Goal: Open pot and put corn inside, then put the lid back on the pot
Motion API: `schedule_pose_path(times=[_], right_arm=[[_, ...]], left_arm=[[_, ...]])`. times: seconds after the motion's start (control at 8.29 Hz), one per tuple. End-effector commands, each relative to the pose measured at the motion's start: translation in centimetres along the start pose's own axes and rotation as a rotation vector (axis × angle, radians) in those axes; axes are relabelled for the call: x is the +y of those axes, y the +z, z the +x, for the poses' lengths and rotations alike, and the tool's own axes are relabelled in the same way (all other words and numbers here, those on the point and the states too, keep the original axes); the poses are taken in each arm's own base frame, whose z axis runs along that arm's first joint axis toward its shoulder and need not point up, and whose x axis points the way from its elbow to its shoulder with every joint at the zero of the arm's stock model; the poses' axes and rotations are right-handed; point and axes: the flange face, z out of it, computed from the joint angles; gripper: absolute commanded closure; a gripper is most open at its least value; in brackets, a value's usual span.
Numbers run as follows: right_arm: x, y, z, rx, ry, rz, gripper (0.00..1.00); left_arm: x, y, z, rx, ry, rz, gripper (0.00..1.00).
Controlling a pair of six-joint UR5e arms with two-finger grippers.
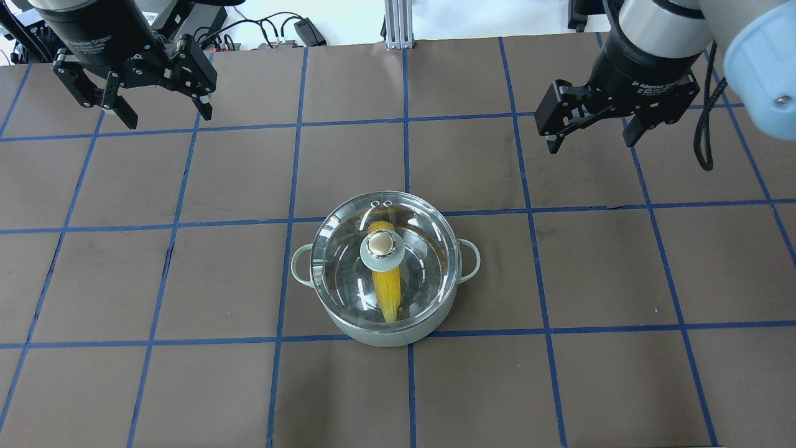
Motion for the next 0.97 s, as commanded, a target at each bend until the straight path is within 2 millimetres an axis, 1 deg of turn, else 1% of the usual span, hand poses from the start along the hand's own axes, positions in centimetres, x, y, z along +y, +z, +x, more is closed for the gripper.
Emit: schedule_pose_path(times=[0.0, 0.6, 0.84], right_arm=[[0.23, 0.15, -0.15, -0.001, -0.003, -0.016, 0.0], [0.18, 0.23, -0.16, -0.003, -0.003, -0.017, 0.0], [0.2, 0.3, -0.16, -0.003, -0.003, -0.019, 0.0]], left_arm=[[0.0, 0.0, -0.01, -0.001, 0.0, 0.0, 0.0], [-0.07, -0.08, 0.01, 0.001, -0.002, 0.008, 0.0], [-0.12, -0.15, 0.45, 0.045, 0.0, 0.012, 0.0]])
